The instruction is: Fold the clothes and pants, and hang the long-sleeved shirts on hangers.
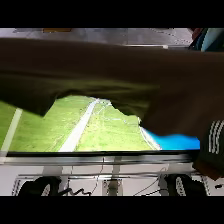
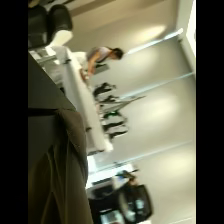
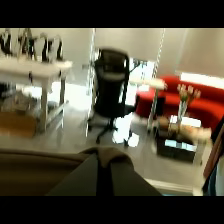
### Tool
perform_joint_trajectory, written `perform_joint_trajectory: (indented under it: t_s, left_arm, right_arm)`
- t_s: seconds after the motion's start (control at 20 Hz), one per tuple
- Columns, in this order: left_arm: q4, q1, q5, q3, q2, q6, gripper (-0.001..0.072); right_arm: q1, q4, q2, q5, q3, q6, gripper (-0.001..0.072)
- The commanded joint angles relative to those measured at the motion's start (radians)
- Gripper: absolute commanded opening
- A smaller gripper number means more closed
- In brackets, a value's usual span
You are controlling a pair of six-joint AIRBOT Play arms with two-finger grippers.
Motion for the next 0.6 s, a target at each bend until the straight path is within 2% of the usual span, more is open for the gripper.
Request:
perform_joint_trajectory:
  t_s: [0.0,0.1,0.3,0.4,0.55]
  left_arm:
    - [-0.005,0.001,-0.002,0.001,0.084,-0.029,0.001]
    - [-0.005,0.001,-0.09,0.0,0.057,-0.029,0.001]
    - [-0.005,0.001,-0.438,-0.016,-0.117,-0.028,0.0009]
    - [-0.005,0.001,-0.476,-0.053,-0.253,-0.005,0.001]
    - [-0.001,0.001,-0.434,-0.118,-0.531,-0.005,0.001]
  right_arm:
    - [-0.001,-0.006,0.052,-0.066,0.031,0.003,0.0022]
    - [-0.001,-0.014,0.011,-0.067,0.03,0.01,0.0021]
    - [-0.001,-0.011,-0.189,0.055,-0.014,0.053,0.0022]
    - [-0.001,-0.003,-0.331,0.134,-0.059,0.062,0.0022]
    - [0.0,0.018,-0.574,0.22,-0.133,0.062,0.0022]
